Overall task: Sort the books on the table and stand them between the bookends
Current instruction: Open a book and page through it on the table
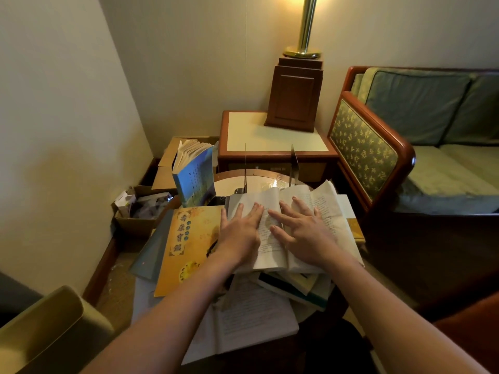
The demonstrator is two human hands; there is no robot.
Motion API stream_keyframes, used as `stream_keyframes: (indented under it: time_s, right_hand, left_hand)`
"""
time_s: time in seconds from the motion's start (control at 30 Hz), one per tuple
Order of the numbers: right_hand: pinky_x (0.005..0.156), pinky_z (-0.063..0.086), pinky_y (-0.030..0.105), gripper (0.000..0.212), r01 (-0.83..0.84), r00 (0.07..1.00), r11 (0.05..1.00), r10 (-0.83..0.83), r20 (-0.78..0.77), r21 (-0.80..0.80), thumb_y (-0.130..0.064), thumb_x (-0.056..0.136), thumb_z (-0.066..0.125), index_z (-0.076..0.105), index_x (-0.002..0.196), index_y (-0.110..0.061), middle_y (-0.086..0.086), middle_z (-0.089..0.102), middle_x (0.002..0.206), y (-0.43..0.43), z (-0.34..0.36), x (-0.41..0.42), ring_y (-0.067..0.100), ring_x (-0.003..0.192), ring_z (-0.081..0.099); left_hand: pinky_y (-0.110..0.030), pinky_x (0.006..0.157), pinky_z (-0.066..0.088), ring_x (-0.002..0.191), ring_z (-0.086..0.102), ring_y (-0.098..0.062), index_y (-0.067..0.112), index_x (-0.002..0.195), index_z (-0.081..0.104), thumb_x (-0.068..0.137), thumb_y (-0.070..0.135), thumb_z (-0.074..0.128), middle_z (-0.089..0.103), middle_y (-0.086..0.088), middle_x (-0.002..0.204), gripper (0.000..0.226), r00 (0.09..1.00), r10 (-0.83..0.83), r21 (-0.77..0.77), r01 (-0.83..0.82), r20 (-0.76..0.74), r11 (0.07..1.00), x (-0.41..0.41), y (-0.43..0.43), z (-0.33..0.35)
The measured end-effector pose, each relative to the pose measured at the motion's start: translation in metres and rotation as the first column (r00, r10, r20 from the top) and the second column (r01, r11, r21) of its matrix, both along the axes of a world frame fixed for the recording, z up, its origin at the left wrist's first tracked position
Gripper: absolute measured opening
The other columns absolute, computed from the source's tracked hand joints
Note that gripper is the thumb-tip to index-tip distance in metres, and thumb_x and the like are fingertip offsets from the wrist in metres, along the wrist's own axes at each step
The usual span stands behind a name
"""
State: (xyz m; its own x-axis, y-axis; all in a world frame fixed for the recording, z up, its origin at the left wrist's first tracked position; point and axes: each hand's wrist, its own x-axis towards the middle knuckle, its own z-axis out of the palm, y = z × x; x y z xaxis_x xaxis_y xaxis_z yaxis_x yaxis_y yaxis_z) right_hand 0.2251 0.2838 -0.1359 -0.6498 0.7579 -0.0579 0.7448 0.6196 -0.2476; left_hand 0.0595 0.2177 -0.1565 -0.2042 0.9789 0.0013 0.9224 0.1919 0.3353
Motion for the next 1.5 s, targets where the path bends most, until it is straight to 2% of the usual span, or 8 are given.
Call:
stream_keyframes:
  time_s: [0.13,0.27,0.47,0.67,0.9,1.23,1.4,1.5]
  right_hand:
    - [0.121,-0.004,0.059,0.053,0.003,1.000,1.000,-0.003,0.004,-0.022,-0.066,0.099,0.027,0.022,0.150,-0.055,-0.016,0.008,0.165,0.000,0.003,-0.002,0.016,0.153,-0.009]
    - [0.121,-0.004,0.059,0.052,-0.008,1.000,1.000,0.008,-0.011,-0.027,-0.064,0.100,0.028,0.022,0.150,-0.054,-0.016,0.009,0.165,0.000,0.003,0.000,0.016,0.153,-0.009]
    - [0.119,-0.006,0.057,0.052,0.002,1.000,1.000,-0.002,-0.020,-0.007,-0.064,0.099,0.028,0.022,0.149,-0.055,-0.017,0.009,0.164,0.002,-0.004,-0.001,0.015,0.153,-0.009]
    - [0.121,-0.005,0.059,0.053,0.006,1.000,1.000,-0.006,-0.016,-0.007,-0.065,0.099,0.028,0.022,0.150,-0.054,-0.016,0.008,0.164,0.002,-0.004,-0.001,0.015,0.153,-0.009]
    - [0.120,-0.005,0.058,0.053,-0.003,1.000,1.000,0.003,-0.021,-0.010,-0.067,0.098,0.026,0.021,0.149,-0.057,-0.018,0.007,0.164,0.005,-0.007,-0.001,0.013,0.152,-0.010]
    - [0.121,-0.004,0.059,0.052,0.005,1.000,1.000,-0.005,-0.006,0.003,-0.065,0.099,0.026,0.021,0.150,-0.055,-0.018,0.007,0.164,0.004,-0.008,-0.001,0.014,0.152,-0.011]
    - [0.121,-0.003,0.060,0.053,-0.005,1.000,1.000,0.005,0.007,0.009,-0.066,0.099,0.025,0.019,0.150,-0.056,-0.018,0.005,0.164,0.004,-0.008,-0.001,0.015,0.152,-0.013]
    - [0.121,-0.005,0.060,0.053,-0.014,1.000,1.000,0.014,0.002,0.000,-0.067,0.098,0.025,0.018,0.150,-0.056,-0.019,0.004,0.164,0.004,-0.008,0.000,0.013,0.151,-0.014]
  left_hand:
    - [-0.059,0.122,-0.005,0.154,0.010,-0.025,0.028,0.159,0.015,0.102,0.022,0.042,0.019,0.004,0.166,0.064,0.999,0.039,-0.043,-0.040,-0.013,0.998,-0.006,0.024,0.007]
    - [-0.059,0.123,0.000,0.154,0.012,-0.023,0.026,0.159,0.019,0.102,0.024,0.037,0.022,0.004,0.165,0.059,0.998,0.042,0.048,-0.044,0.048,0.998,0.002,-0.001,0.000]
    - [-0.053,0.124,-0.006,0.155,0.003,-0.015,0.029,0.160,0.007,0.106,0.030,0.029,0.013,0.011,0.166,0.058,0.998,-0.025,0.081,0.020,0.064,0.997,0.024,-0.064,-0.014]
    - [-0.058,0.123,-0.002,0.154,0.008,-0.016,0.038,0.158,0.017,0.107,0.037,0.030,0.019,0.016,0.164,0.053,0.989,0.005,0.072,-0.016,0.148,0.997,0.008,-0.041,-0.010]
    - [-0.059,0.122,-0.002,0.154,0.010,-0.019,0.033,0.158,0.018,0.107,0.036,0.026,0.019,0.011,0.165,0.052,0.993,0.062,0.012,-0.063,0.102,0.998,-0.010,0.009,-0.002]
    - [-0.055,0.123,-0.004,0.154,-0.005,-0.014,0.032,0.159,0.010,0.107,0.047,0.019,0.006,0.015,0.165,0.055,0.996,0.042,0.047,-0.046,0.081,0.998,0.015,-0.053,-0.018]
    - [-0.059,0.121,-0.007,0.154,-0.005,-0.027,0.046,0.156,0.003,0.101,0.063,0.011,0.000,0.009,0.166,0.059,0.994,0.111,-0.009,-0.111,-0.016,0.994,-0.001,-0.042,-0.021]
    - [-0.062,0.120,-0.006,0.154,-0.005,-0.032,0.045,0.156,0.001,0.093,0.075,0.008,-0.003,0.002,0.167,0.070,0.985,0.172,-0.057,-0.173,-0.015,0.983,-0.017,-0.023,-0.020]
